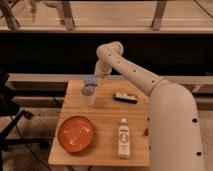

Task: Place the white sponge in the ceramic cup

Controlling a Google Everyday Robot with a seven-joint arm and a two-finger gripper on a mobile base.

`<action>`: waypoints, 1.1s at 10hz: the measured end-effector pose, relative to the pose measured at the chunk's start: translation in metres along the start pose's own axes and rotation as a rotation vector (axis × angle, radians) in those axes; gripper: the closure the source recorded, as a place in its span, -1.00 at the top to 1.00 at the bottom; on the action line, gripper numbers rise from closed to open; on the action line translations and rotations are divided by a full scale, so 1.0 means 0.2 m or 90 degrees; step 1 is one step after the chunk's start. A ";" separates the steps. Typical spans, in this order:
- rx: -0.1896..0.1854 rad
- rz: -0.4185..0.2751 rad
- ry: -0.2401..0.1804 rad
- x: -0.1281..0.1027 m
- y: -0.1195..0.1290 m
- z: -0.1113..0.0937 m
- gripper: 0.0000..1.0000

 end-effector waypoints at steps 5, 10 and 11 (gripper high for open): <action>-0.002 0.004 0.000 0.01 0.00 0.00 0.41; -0.006 0.006 0.001 0.02 0.00 0.01 0.31; -0.007 0.006 0.001 0.02 0.00 0.00 0.30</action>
